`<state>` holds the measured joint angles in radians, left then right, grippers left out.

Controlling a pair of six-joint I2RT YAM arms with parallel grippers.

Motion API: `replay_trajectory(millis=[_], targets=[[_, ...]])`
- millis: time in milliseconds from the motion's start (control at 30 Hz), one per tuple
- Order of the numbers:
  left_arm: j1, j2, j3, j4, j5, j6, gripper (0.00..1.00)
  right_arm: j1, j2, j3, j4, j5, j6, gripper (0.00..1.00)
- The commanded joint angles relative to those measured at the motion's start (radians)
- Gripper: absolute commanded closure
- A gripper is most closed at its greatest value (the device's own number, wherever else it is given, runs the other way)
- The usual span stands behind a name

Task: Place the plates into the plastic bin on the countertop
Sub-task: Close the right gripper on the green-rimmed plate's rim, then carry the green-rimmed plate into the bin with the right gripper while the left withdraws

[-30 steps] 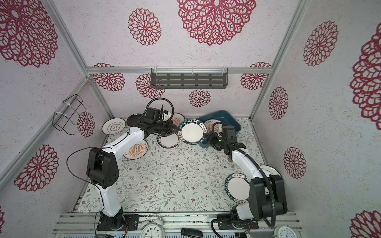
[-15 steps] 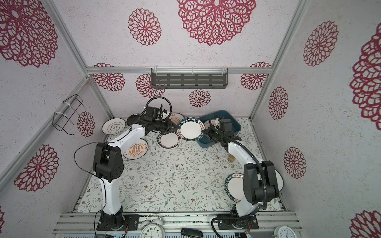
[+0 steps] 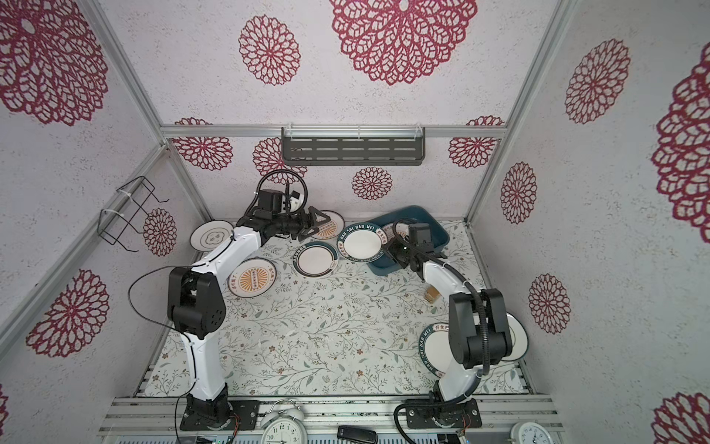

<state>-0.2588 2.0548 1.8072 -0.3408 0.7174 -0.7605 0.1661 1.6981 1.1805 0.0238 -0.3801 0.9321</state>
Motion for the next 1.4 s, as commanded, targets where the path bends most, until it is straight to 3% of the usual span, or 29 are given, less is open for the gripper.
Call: replay_trajectory(millis=[0, 367, 733, 1233, 1367], targets=[[0.018, -0.065, -0.028, -0.028, -0.055, 0.063, 0.09, -0.059, -0.018, 0.047, 0.022, 0.055, 0.022, 1.00], [0.036, -0.071, -0.060, 0.001, -0.113, 0.085, 0.04, -0.151, 0.055, 0.141, -0.074, 0.255, -0.022, 1.00], [0.060, -0.129, -0.165, 0.086, -0.213, 0.089, 0.00, -0.162, 0.231, 0.276, -0.090, 0.264, -0.005, 1.00], [0.094, -0.102, -0.153, 0.084, -0.206, 0.081, 0.00, -0.158, 0.354, 0.356, -0.094, 0.286, 0.024, 1.00], [0.102, -0.101, -0.154, 0.076, -0.206, 0.079, 0.00, -0.158, 0.383, 0.394, -0.137, 0.278, 0.013, 0.96]])
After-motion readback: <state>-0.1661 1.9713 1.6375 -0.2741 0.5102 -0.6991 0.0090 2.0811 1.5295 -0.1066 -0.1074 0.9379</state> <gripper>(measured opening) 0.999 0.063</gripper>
